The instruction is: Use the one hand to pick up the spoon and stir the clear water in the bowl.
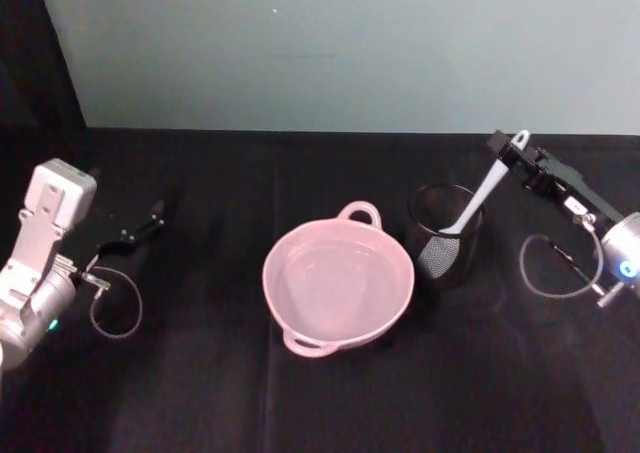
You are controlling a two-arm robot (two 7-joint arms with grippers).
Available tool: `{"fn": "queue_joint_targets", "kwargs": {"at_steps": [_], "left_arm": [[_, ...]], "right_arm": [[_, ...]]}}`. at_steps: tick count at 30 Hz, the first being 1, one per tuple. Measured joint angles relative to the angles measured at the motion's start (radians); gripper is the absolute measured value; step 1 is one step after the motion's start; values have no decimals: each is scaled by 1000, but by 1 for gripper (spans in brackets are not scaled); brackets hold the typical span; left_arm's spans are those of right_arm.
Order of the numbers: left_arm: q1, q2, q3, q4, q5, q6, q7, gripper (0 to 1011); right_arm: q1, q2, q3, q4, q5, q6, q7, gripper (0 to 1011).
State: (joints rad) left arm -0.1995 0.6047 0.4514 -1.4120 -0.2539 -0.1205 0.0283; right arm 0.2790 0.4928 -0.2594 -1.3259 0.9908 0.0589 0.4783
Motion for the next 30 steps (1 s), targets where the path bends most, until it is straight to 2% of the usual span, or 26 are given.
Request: {"fn": "queue_joint_targets", "kwargs": {"at_steps": [5,8,15,24,26,27,28,30], "left_arm": [[0,0,0,0,0,0,0,1011],[0,0,0,0,0,0,0,1011],[0,0,0,0,0,0,0,1011],[0,0,0,0,0,0,0,1011],[0,0,0,0,0,0,0,1011],[0,0,0,0,0,0,0,1011],[0,0,0,0,0,0,0,1011],[0,0,0,0,0,0,0,1011]], "right_arm": [[-42,48,4,-64,6,31,-27,697],[-65,77,8,-101,8,47,-45,830],[-126,146,28,-184,23,76,-82,991],[-226,256,69,-322,32,112,-147,1002],[-230,276,61,-332,3,111,-155,1003],[-230,276,61,-332,3,111,-155,1002],[-227,282,51,-332,-27,104,-162,1002],[-220,283,39,-323,-61,96,-167,1002]]}}
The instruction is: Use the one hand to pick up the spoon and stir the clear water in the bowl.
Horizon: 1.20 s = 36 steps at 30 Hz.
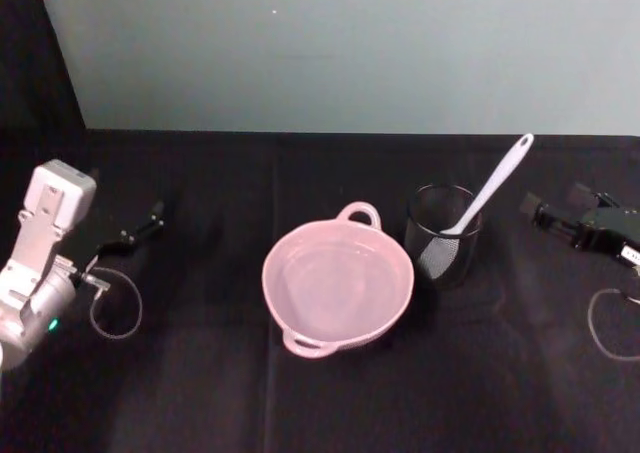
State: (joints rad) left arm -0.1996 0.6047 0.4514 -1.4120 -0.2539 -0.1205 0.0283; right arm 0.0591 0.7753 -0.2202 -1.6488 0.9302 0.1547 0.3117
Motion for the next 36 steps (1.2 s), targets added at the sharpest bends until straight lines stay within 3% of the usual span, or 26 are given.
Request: {"fn": "queue_joint_targets", "kwargs": {"at_steps": [3,6,12,21,26,29,36], "left_arm": [[0,0,0,0,0,0,0,1011],[0,0,0,0,0,0,0,1011],[0,0,0,0,0,0,0,1011],[0,0,0,0,0,0,0,1011],[0,0,0,0,0,0,0,1011],[0,0,0,0,0,0,0,1011],[0,0,0,0,0,0,0,1011]], "right_arm": [[22,-12,-30,34,-84,-25,-20,1003],[38,-26,-47,64,-137,-52,-33,1002],[85,-82,-82,163,-284,-199,-42,1003],[140,-143,-102,274,-408,-361,-38,1003],[163,-166,-108,322,-438,-360,-43,1002],[172,-182,-110,346,-442,-307,-52,1002],[180,-200,-109,363,-452,-251,-61,1003]]}}
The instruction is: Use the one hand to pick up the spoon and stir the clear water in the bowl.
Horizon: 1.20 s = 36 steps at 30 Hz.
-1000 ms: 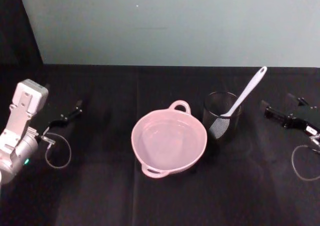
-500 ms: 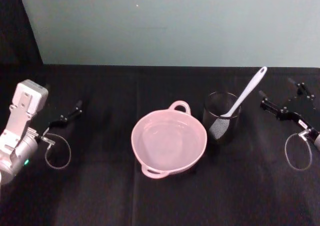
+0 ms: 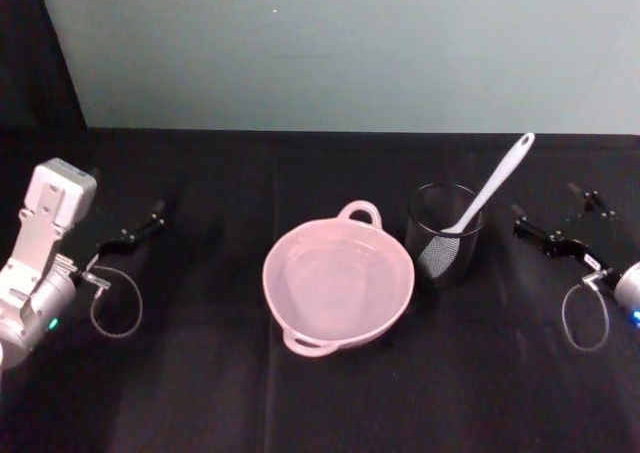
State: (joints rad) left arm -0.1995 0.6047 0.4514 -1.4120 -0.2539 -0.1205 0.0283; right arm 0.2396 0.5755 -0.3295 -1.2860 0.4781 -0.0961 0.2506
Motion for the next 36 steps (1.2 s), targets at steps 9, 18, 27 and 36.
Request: {"fn": "queue_joint_targets", "kwargs": {"at_steps": [9,18,27,36], "left_arm": [[0,0,0,0,0,0,0,1011],[0,0,0,0,0,0,0,1011],[0,0,0,0,0,0,0,1011],[0,0,0,0,0,0,0,1011]], "right_arm": [[2,0,0,-7,-8,13,-5,1002],[1,0,0,-5,-5,7,-5,1002],[0,1,1,-5,-3,4,-4,1003],[-1,1,1,-4,-2,3,-3,1002]]}}
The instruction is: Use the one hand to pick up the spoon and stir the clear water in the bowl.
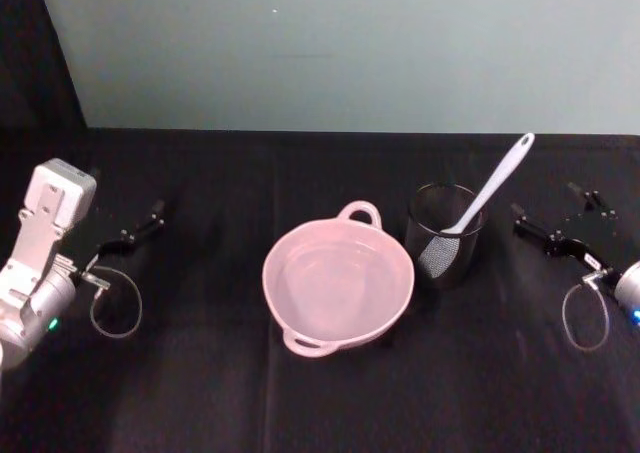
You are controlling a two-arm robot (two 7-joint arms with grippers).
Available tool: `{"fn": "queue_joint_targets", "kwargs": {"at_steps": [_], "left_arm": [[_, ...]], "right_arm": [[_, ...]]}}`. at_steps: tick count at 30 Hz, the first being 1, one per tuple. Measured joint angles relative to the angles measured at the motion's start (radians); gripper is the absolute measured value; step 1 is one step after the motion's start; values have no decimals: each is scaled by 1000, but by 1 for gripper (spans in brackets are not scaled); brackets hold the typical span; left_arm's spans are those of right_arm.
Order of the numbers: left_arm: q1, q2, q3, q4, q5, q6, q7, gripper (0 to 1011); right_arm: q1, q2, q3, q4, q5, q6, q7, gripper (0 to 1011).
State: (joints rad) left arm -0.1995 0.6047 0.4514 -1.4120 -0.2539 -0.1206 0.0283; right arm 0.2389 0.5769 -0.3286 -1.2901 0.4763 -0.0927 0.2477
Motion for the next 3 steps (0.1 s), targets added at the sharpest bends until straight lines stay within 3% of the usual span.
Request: {"fn": "queue_joint_targets", "kwargs": {"at_steps": [3], "left_arm": [[0,0,0,0,0,0,0,1011]], "right_arm": [[0,0,0,0,1,0,1,1002]]}}
